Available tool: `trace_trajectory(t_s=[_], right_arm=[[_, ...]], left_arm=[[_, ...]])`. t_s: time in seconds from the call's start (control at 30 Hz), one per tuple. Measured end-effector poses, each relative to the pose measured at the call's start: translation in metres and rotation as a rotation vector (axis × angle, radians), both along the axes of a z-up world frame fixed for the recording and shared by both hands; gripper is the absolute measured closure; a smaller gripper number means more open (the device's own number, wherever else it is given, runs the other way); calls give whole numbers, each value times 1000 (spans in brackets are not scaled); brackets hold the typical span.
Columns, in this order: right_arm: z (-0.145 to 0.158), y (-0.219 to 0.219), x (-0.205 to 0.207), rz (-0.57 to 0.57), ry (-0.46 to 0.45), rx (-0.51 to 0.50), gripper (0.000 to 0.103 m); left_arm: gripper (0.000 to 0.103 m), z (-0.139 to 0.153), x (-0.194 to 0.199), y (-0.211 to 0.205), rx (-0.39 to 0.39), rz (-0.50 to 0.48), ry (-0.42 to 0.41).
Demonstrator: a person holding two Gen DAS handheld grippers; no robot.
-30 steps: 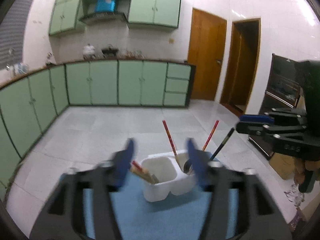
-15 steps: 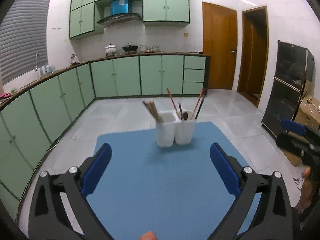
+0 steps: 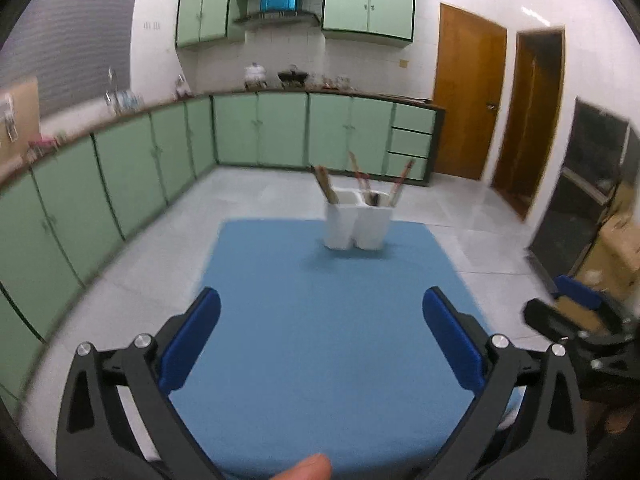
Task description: Organize utensils
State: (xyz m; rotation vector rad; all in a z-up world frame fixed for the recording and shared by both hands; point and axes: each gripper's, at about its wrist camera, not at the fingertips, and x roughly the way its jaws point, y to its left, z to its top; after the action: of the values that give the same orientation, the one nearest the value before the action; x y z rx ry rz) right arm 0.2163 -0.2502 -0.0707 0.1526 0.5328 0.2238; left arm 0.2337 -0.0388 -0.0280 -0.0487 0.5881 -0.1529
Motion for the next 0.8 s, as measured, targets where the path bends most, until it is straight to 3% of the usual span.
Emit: trace_trajectory(t_s=[0.17,0.27,0.4,0.8], right_arm=[[1,1,-7,1,-3,-3,6],[3,-1,-8,4,-7,12,6],[8,1,-10,-3,-22,6,6],[14,7,-18,-31,-63,-30,6]], left_arm=[[5,4,-17,-15,164,85,-43],[5,15,-29,-14,111,51,-71],[5,24,-36,-20,133,64,-95],[5,28,-39,-22,103,75,-76]])
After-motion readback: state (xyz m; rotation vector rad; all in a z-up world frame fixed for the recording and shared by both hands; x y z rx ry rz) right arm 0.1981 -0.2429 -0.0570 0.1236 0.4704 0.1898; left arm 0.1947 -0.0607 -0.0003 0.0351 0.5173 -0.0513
